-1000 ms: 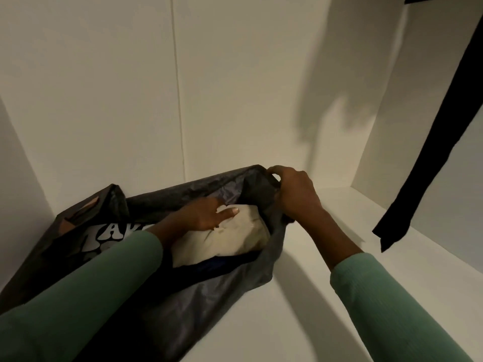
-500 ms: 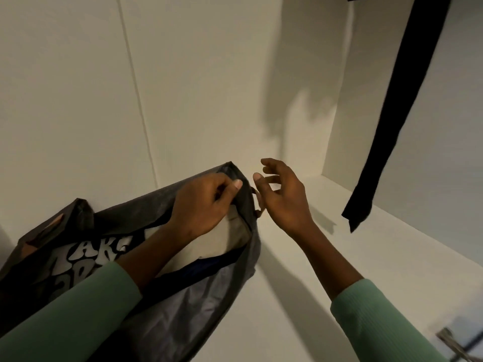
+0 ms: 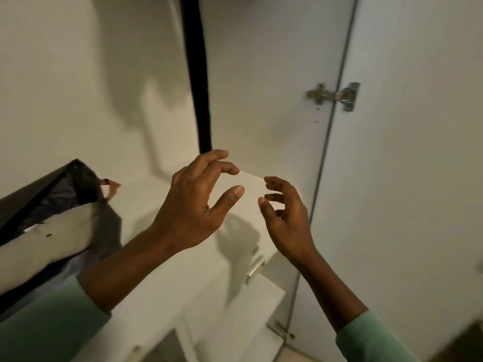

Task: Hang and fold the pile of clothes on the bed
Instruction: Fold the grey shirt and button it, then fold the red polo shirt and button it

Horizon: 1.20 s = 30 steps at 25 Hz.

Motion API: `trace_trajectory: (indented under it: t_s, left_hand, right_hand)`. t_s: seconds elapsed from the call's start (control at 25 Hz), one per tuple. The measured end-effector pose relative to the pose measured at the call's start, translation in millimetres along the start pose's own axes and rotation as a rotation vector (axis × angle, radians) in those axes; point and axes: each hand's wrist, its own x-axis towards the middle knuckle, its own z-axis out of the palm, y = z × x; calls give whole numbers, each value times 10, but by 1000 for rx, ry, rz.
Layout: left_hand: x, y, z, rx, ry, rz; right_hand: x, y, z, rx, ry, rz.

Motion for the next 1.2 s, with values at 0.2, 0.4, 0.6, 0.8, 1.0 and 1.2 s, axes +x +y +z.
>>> trace_trajectory:
  t_s: [0.2, 0.4, 0.6, 0.8, 1.0, 1.2]
  left_hand:
    - [-193, 1418, 1312, -175, -105, 75]
    - [-710, 2888, 2735, -393, -271, 121]
    - [-1175, 4076, 3771, -540, -527, 197]
    - [-1435, 5002, 4707, -615, -747, 346]
    - [-1488, 5835, 5922, -645, -867, 498]
    - [-1447, 6576, 7133, -619, -1050, 562]
  right_hand:
    - [-932, 365, -1789, -146, 152, 122]
    - [-2222, 760, -3494, -311, 391, 317]
    - [-3425, 1019, -4798, -359, 636, 531]
    - [-4283, 1245, -5629, -391, 837, 733]
    - [-4713, 1659, -6505, -554, 868, 913]
    - [-4879, 2162, -7410, -787, 769, 1194]
